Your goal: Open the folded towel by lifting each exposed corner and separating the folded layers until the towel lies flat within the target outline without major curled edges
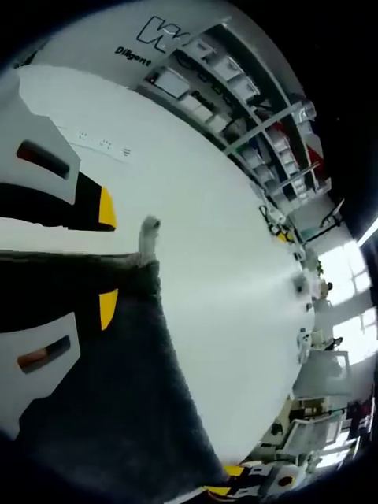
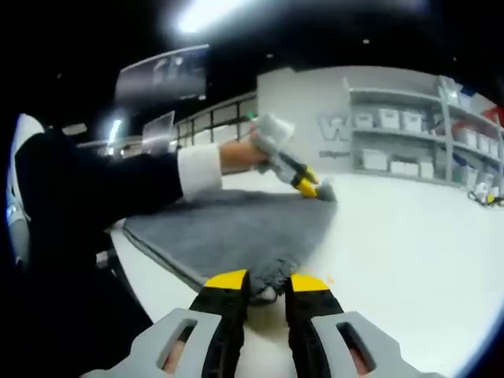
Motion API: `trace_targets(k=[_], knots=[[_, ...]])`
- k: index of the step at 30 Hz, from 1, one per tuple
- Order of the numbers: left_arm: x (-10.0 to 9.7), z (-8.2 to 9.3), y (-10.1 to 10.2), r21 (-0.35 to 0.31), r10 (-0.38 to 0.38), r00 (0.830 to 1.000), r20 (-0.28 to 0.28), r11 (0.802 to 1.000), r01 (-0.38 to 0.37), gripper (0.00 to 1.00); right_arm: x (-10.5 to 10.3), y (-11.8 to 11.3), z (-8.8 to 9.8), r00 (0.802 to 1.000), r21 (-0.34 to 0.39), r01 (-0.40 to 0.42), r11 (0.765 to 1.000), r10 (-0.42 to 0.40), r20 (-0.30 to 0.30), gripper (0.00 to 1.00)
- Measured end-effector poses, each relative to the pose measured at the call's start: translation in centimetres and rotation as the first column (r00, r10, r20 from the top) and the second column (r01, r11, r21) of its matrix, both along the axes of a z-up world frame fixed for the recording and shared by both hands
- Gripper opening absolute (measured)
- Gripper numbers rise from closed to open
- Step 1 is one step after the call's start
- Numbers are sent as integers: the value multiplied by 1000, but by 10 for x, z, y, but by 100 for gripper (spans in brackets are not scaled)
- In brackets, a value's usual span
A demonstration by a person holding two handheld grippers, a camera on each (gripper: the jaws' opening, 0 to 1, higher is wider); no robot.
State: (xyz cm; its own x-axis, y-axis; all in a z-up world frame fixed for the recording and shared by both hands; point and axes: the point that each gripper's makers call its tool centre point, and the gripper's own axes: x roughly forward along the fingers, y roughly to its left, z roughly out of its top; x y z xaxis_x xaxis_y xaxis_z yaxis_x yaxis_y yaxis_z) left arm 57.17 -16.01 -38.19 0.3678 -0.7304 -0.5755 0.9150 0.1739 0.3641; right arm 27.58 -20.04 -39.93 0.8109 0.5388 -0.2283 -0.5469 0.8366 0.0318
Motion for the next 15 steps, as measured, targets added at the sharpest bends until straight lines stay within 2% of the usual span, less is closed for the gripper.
trace_targets(k=[1, 2, 4, 7, 9, 11, 13, 14, 15], knots=[[-4, 6, 5, -35, 5, 999, -36, 999, -7, 27, 1, -2, 4, 1000, -17, 10, 1000, -10, 19, 16], [-5, 8, 9, -39, 5, 999, -41, 999, -7, 27, 0, -3, 7, 999, -20, 14, 1000, -13, 29, 18], [-8, 11, 15, -41, 8, 999, -45, 999, -10, 27, 1, -5, 11, 999, -28, 26, 999, -25, 41, 23], [-16, 19, 28, -43, 12, 999, -36, 999, -14, 27, 3, -13, 19, 996, -78, 55, 995, -49, 80, 34], [-22, 21, 36, -52, 16, 999, -49, 998, -18, 28, 3, -11, 24, 994, -101, 38, 994, -27, 106, 35], [-27, 24, 46, -77, 26, 998, -53, 997, -30, 28, 5, -10, 25, 994, -113, 30, 993, -18, 106, 37], [-30, 24, 55, -97, 42, 996, -74, 994, -49, 29, 8, -8, 25, 993, -153, 15, 988, 4, 120, 40], [-35, 22, 65, -101, 56, 994, -90, 993, -65, 31, 13, -5, 25, 991, -205, -4, 979, 31, 129, 42], [-38, 21, 72, -105, 64, 994, -94, 992, -74, 33, 16, -3, 26, 991, -218, -4, 976, 34, 131, 43]])
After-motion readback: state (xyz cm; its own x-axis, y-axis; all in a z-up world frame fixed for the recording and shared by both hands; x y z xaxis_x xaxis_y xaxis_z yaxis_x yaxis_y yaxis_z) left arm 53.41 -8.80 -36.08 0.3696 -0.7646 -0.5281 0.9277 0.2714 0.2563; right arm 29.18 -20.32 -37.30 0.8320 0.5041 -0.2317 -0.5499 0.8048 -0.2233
